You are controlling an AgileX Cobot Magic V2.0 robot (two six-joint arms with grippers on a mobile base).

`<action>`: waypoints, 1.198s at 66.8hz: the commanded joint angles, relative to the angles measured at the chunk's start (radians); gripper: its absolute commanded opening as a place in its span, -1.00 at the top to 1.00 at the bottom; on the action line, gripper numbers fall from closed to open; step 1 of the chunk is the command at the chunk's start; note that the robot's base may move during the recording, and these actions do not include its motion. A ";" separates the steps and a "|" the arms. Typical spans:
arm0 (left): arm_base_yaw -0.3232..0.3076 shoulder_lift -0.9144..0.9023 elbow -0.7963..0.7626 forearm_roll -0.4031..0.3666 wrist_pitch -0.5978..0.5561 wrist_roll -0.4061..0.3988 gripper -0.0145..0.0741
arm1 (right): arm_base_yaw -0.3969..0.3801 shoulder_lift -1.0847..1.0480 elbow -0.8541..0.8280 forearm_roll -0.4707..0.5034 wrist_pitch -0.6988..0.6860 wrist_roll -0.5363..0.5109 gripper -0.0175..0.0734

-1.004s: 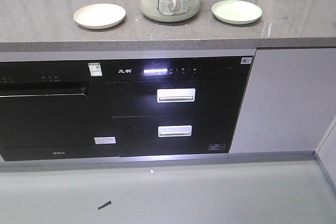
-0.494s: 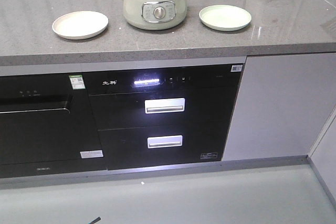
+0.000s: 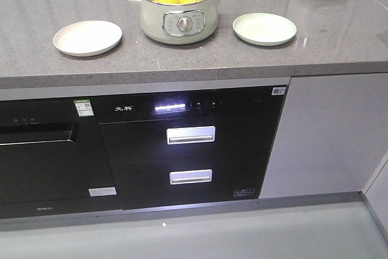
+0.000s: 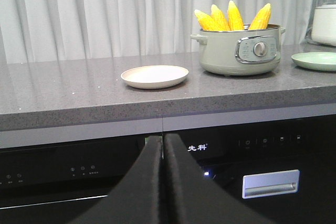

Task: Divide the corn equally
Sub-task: 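Drive the base toward the counter with the pot and plates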

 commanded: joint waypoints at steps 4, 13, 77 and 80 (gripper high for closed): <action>-0.005 -0.016 -0.016 -0.008 -0.074 -0.012 0.69 | -0.004 -0.007 0.008 -0.014 -0.072 -0.006 0.63; -0.005 -0.016 -0.016 -0.008 -0.074 -0.012 0.69 | -0.004 -0.007 0.008 -0.014 -0.072 -0.006 0.63; -0.005 -0.016 -0.016 -0.008 -0.074 -0.012 0.69 | -0.004 -0.007 0.008 -0.014 -0.073 -0.006 0.63; -0.005 -0.016 -0.016 -0.008 -0.074 -0.012 0.69 | -0.004 -0.007 0.008 -0.014 -0.073 -0.006 0.63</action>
